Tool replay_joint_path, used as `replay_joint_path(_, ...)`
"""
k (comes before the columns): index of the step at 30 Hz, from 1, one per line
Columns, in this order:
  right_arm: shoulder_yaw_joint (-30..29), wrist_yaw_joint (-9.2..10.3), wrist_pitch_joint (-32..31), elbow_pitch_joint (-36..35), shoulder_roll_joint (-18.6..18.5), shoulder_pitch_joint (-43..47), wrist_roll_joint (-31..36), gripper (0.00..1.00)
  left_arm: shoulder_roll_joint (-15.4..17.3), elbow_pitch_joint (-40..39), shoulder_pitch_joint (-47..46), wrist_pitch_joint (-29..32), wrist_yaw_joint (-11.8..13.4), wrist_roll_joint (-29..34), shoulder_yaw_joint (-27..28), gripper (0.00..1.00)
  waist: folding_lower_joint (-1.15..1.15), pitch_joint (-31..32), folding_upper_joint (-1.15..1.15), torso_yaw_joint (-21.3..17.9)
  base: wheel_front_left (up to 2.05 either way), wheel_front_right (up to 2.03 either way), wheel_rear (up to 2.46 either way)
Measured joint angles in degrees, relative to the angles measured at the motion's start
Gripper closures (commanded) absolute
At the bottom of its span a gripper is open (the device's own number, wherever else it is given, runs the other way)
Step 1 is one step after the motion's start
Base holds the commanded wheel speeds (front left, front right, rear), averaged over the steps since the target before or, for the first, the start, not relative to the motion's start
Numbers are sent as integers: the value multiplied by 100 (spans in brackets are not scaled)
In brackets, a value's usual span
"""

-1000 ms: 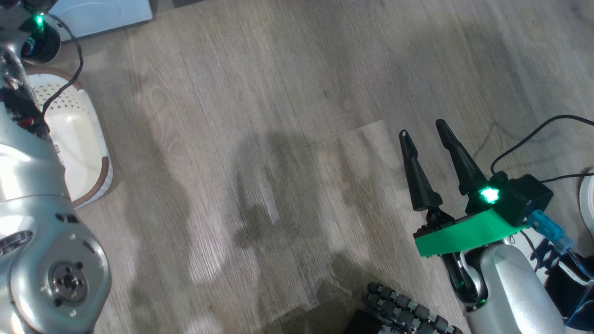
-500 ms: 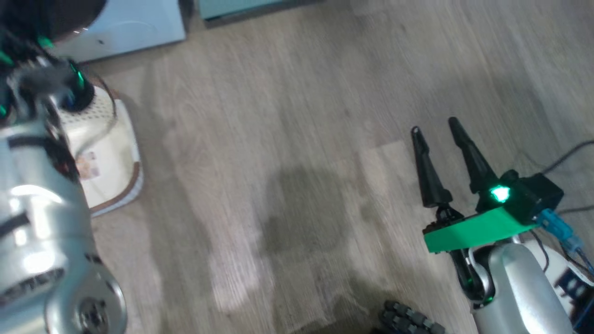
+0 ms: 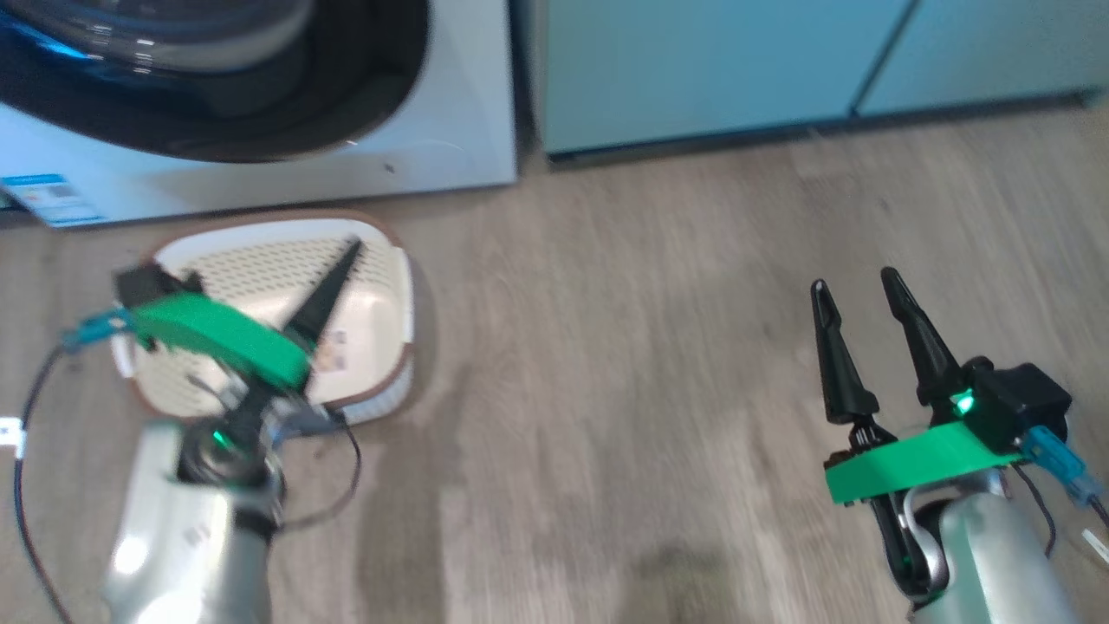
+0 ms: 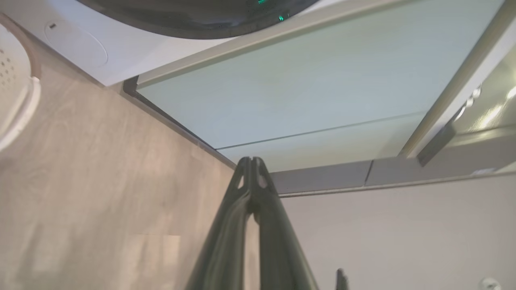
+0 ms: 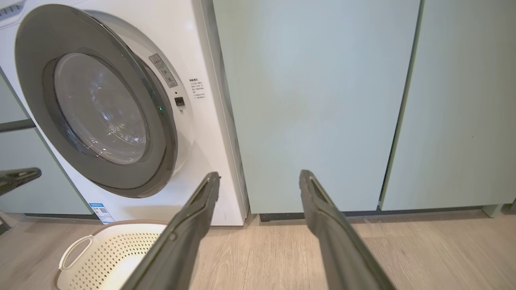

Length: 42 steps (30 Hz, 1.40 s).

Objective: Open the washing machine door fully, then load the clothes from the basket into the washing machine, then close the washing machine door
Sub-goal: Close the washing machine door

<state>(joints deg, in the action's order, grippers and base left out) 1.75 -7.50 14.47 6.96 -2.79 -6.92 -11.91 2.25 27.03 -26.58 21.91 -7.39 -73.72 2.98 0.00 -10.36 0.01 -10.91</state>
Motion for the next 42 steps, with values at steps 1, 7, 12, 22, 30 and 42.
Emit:
replay_joint_path(1, -27, 0, 0, 0, 0, 26, 26, 0, 77, -202, 219, -149, 0, 246, -303, 100, 0, 79, 0, 94, 0, 0, 0)
replay_joint_path(7, -110, 0, 0, 15, 1, 210, 35, 0, 1044, -1072, 1257, -1744, -1, 1543, -1996, 100, 0, 561, 0, 590, 0, 0, 0)
replay_joint_path(12, -147, 0, 0, 11, 0, 403, 35, 0, 1395, -814, 1666, -3393, -1, 2349, -2473, 100, 0, 882, 0, 962, 0, 0, 0)
replay_joint_path(22, -232, 0, 0, -63, 3, 528, 35, 0, 510, -1767, 1909, -3633, 252, 4656, -563, 100, 0, 1121, 0, 1532, 0, 0, 0)
replay_joint_path(30, -194, 0, 0, -65, 3, 528, 33, 0, 101, -2123, 2534, -3635, 44, 5731, -232, 100, 0, 1155, 0, 1590, 0, 0, 0)
replay_joint_path(42, -174, 0, 0, -48, 3, 530, 32, 0, 52, -2193, 2640, -3635, -2, 5867, -427, 0, 0, 1172, 0, 1514, 0, 0, 0)
